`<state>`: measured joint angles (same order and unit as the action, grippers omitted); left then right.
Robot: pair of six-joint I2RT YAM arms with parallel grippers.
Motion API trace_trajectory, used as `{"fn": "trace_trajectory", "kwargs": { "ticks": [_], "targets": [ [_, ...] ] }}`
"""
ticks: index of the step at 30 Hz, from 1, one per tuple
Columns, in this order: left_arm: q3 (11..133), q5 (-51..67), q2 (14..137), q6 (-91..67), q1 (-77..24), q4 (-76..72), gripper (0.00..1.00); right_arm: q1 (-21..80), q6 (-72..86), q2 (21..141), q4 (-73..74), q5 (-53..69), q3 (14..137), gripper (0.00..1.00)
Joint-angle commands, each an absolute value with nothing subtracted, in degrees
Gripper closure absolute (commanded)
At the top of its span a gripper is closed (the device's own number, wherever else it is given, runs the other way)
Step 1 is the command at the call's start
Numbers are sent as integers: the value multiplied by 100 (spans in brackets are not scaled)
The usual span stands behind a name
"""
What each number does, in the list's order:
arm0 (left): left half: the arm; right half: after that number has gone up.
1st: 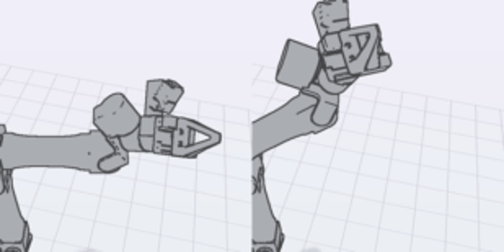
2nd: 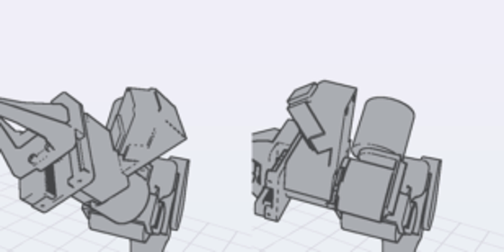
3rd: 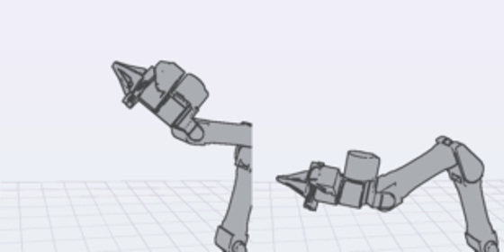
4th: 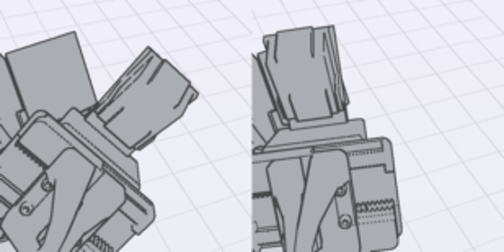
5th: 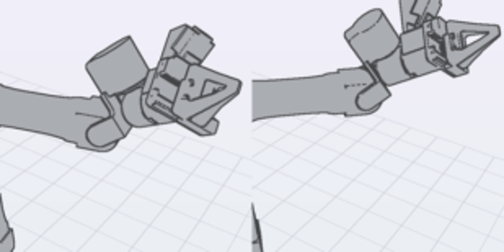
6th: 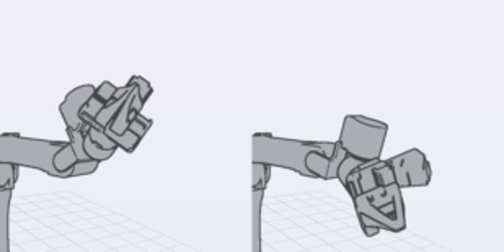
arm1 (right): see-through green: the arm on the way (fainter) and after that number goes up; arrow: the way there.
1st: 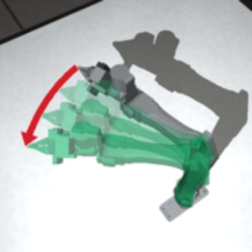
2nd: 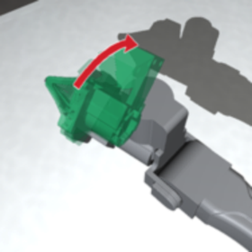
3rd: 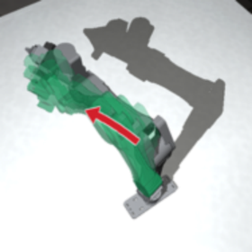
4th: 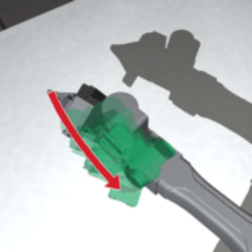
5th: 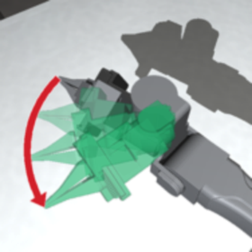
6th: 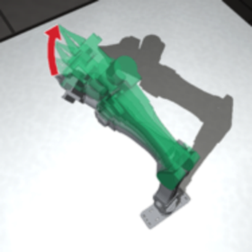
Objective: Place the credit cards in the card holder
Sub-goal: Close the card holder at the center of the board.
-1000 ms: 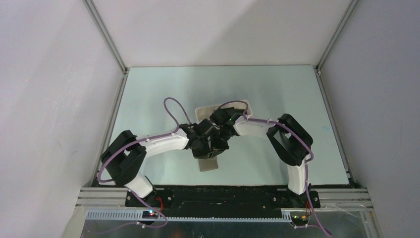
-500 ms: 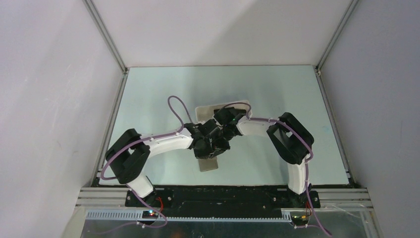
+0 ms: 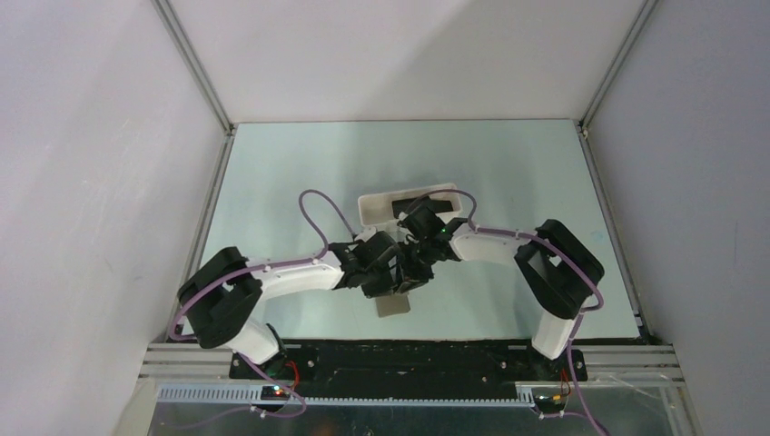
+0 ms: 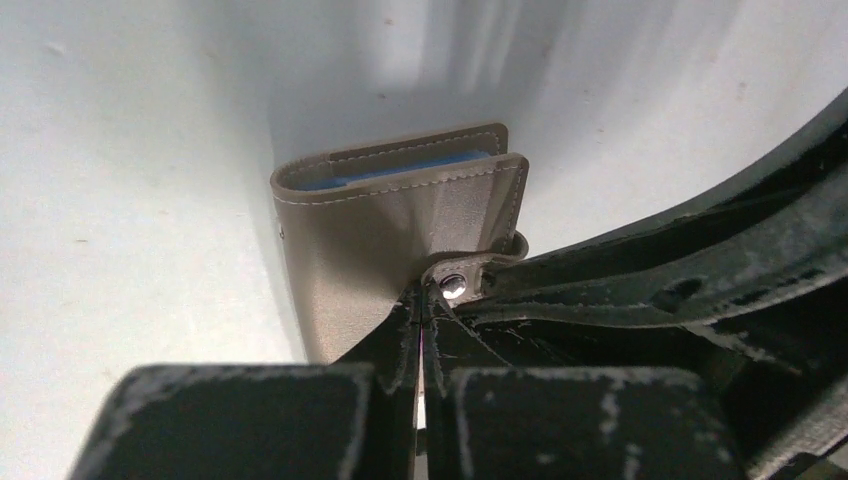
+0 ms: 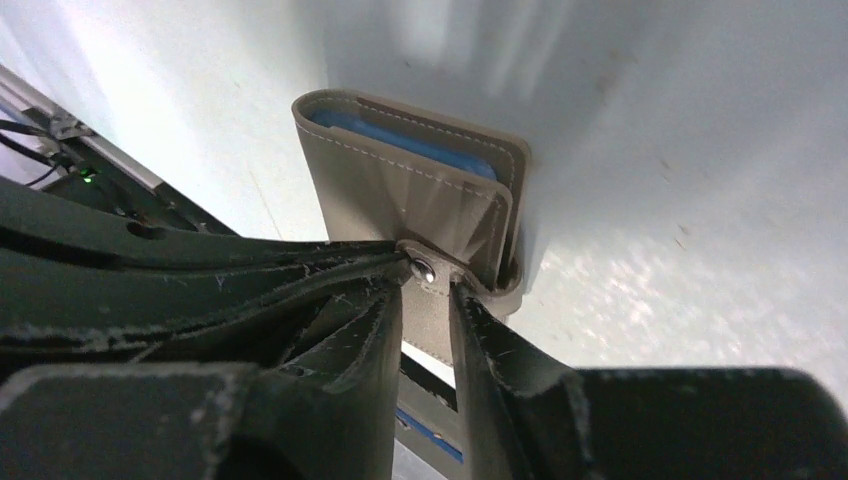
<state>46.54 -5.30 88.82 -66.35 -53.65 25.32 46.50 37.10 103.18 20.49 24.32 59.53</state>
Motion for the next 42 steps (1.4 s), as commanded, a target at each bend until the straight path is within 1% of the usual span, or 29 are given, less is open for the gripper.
{"fn": "trace_trajectory", "kwargs": {
  "ticks": [1,10,19,23,28,32,42],
  "targets": [
    [4124,57,9216,-7115,-5625,1774,100,4569,3503,9984,2846,1758,5652,69],
    [4127,20,9035,-6981,-5616,1871,100,4404,3618,9408,2985,1864,5658,67],
    [4271,21,9160,-6811,-5639,1940,100,4383,3592,9425,3003,1843,5660,71],
    [4392,23,9140,-6683,-5702,2056,100,4396,3597,9435,2923,1958,5729,75],
    [4546,-201,9116,-6590,-5774,2255,100,4454,3643,9391,2852,2017,5825,86],
    [4624,-241,9135,-6549,-5819,2336,100,4545,3658,9578,2841,2038,5912,91],
    [4710,-294,9027,-6464,-5871,2369,100,4594,3779,9836,2621,2147,5986,92]
  ]
}}
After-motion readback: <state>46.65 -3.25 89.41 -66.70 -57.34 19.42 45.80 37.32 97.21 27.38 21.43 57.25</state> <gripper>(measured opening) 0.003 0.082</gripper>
